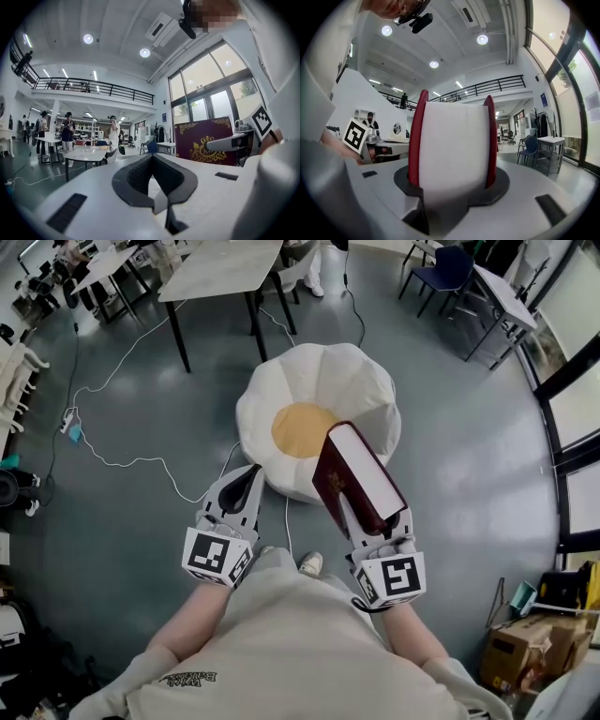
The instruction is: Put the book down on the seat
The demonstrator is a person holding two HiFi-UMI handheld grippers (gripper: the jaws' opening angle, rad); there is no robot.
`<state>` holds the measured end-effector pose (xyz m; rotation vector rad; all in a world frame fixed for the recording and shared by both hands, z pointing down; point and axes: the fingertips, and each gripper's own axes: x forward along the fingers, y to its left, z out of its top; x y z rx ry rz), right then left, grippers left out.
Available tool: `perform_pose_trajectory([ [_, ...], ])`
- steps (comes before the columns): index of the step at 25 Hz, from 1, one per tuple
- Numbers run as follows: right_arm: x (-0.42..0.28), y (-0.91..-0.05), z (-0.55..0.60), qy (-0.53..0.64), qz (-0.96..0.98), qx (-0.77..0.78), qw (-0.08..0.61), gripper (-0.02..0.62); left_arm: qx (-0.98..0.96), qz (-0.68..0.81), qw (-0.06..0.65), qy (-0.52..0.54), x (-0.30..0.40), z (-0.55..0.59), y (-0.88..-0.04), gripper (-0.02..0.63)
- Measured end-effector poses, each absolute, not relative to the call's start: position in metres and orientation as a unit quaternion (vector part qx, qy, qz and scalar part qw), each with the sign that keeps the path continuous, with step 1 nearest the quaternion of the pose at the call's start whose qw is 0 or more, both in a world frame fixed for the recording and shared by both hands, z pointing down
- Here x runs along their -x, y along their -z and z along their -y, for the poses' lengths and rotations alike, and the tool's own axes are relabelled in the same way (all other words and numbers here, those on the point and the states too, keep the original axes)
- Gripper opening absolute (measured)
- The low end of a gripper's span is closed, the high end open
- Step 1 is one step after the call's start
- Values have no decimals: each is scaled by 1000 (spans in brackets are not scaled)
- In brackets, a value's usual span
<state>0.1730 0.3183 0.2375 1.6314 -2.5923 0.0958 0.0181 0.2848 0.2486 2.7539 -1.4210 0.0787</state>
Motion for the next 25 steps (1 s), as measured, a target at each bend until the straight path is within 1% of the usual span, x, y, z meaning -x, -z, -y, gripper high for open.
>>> perform_pose_trajectory([
  [7, -193, -247, -316, -50, 842, -536, 22, 210, -889, 456, 13, -30, -31, -286, -248, 3],
  [13, -199, -254, -306, -44, 842, -538, 18, 211, -890, 455, 7, -21, -38, -273, -255, 3],
  [17, -197, -264, -286, -49, 841, -538, 24, 210, -891, 454, 13, -19, -38, -254, -264, 3],
  [25, -176, -274, -221, -49, 841, -537, 40, 212, -891, 453, 24, -20, -15, -184, -280, 3],
])
